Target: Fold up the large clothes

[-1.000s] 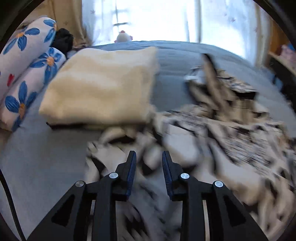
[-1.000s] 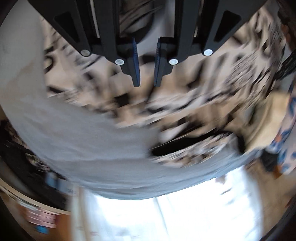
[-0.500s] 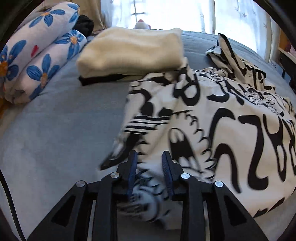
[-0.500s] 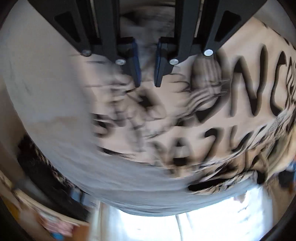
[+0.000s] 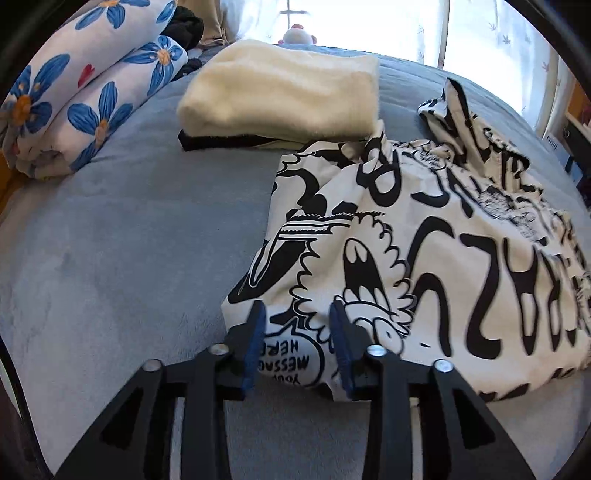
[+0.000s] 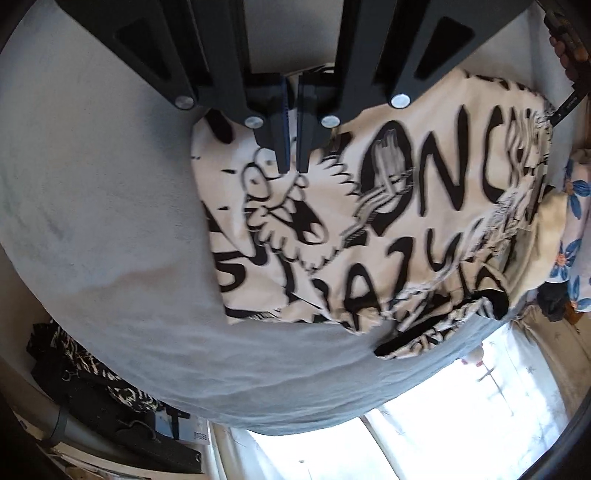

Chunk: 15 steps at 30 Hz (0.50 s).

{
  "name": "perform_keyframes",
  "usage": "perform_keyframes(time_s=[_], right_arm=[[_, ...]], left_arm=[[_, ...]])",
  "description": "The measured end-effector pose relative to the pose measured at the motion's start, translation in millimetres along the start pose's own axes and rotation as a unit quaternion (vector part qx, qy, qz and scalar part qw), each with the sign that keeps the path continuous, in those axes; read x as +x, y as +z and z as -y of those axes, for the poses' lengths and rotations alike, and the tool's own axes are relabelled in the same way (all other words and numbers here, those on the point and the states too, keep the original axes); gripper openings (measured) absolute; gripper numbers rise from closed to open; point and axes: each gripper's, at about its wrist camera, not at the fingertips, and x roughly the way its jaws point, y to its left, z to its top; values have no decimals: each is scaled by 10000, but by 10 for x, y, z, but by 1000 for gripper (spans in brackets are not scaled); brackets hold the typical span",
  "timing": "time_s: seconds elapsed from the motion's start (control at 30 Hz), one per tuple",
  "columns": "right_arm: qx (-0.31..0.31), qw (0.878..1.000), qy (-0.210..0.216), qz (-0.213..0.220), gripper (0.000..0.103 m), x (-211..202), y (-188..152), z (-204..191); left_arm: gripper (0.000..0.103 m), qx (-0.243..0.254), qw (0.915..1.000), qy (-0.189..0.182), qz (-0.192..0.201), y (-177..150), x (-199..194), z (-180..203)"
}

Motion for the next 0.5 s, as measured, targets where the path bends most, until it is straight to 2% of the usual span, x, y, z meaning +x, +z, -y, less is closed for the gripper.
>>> perform_keyframes(time_s=[0.03, 0.2, 0.37, 0.4, 0.47, 0.5], right_arm=[[-10, 10000, 32, 18, 3, -28, 3, -37], [-81, 9993, 354, -47, 3, -123, 44, -279], [-303, 9982, 510, -114, 3, -209, 188, -592], [-317, 9980, 526, -129, 3, -224, 215, -630], [-352, 9978, 513, -222, 3, -244, 320, -739], [-361, 9978, 483, -258, 3, -243, 350, -768]], left_arm=[[42, -6, 10000, -12, 15, 4, -36, 0], [42, 183, 9998, -35, 100, 81, -176, 104], [43, 426, 9986, -253, 189, 296, -352, 281], [45, 485, 9982, -275, 206, 354, -391, 323], [58, 604, 9976, -272, 214, 475, -454, 400], [61, 656, 9973, -265, 216, 523, -476, 429]])
